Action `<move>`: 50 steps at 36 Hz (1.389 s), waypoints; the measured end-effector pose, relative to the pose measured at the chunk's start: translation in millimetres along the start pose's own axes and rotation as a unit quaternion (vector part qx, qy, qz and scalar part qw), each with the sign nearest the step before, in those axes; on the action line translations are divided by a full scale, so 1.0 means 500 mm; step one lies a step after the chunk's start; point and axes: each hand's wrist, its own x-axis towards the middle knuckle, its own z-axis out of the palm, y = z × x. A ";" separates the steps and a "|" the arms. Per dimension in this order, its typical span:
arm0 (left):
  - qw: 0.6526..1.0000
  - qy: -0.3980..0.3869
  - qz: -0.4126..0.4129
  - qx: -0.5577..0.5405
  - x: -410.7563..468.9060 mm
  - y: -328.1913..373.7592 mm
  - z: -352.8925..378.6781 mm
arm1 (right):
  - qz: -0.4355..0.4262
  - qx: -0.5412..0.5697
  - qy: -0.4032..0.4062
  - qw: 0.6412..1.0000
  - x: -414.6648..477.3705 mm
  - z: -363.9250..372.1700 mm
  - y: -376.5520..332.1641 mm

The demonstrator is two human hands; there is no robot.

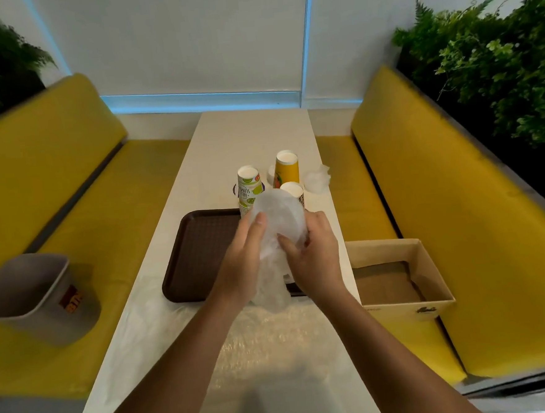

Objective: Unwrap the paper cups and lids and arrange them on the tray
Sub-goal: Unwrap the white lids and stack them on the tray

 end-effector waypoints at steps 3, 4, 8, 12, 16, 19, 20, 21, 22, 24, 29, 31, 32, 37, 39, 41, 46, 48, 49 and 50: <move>0.999 0.004 -0.035 -0.028 0.006 0.009 0.018 | -0.041 -0.037 -0.025 0.998 -0.009 0.007 0.004; 0.997 0.025 -0.057 -0.039 0.011 0.013 0.025 | -0.052 -0.037 -0.053 0.997 -0.011 0.008 0.005; 0.982 0.109 -0.137 -0.075 0.023 0.036 0.049 | -0.120 -0.033 -0.156 0.980 -0.018 -0.007 0.016; 0.954 0.137 -0.187 -0.192 0.021 0.030 0.072 | -0.221 -0.076 -0.130 0.964 -0.019 -0.043 0.051; 0.936 0.168 -0.208 -0.227 0.019 0.025 0.085 | -0.307 -0.101 -0.034 0.946 -0.028 -0.060 0.091; 0.932 0.177 -0.212 -0.236 0.015 0.025 0.098 | -0.367 -0.103 -0.034 0.924 -0.040 -0.069 0.107; 0.931 0.177 -0.217 -0.236 0.012 0.026 0.099 | -0.379 -0.100 -0.047 0.919 -0.044 -0.071 0.109; 0.933 0.170 -0.214 -0.234 0.008 0.027 0.097 | -0.382 -0.090 -0.056 0.918 -0.048 -0.073 0.110; 0.938 0.152 -0.207 -0.233 0.004 0.028 0.094 | -0.375 -0.065 -0.059 0.923 -0.048 -0.078 0.108; 0.948 0.110 -0.196 -0.226 -0.005 0.025 0.087 | -0.325 0.012 -0.040 0.945 -0.035 -0.093 0.091; 0.956 0.101 -0.207 -0.184 -0.024 0.025 0.054 | -0.193 0.096 -0.185 0.959 0.046 -0.119 0.033; 0.956 0.097 -0.237 -0.145 -0.026 0.023 0.043 | -0.193 0.048 -0.322 0.926 0.078 -0.114 0.033; 0.957 0.096 -0.246 -0.122 -0.027 0.024 0.036 | -0.197 0.028 -0.373 0.906 0.089 -0.109 0.033; 0.959 0.061 -0.272 -0.052 -0.015 0.021 -0.023 | -0.177 0.025 -0.408 0.895 0.098 -0.059 0.027; 0.957 0.056 -0.281 -0.041 -0.005 0.022 -0.053 | -0.167 0.050 -0.387 0.906 0.092 -0.030 0.022; 0.960 0.034 -0.272 -0.053 0.007 0.021 -0.081 | -0.159 0.072 -0.357 0.918 0.087 0.004 0.017; 0.963 0.018 -0.249 -0.098 0.044 -0.001 -0.173 | -0.128 0.089 -0.287 0.945 0.070 0.112 -0.008; 0.962 0.011 -0.254 -0.103 0.054 -0.011 -0.198 | -0.105 0.110 -0.275 0.949 0.063 0.142 -0.016; 0.962 0.008 -0.254 -0.103 0.063 -0.018 -0.221 | -0.098 0.120 -0.264 0.952 0.064 0.168 -0.023; 0.961 0.005 -0.256 -0.101 0.073 -0.027 -0.246 | -0.093 0.132 -0.250 0.955 0.065 0.197 -0.028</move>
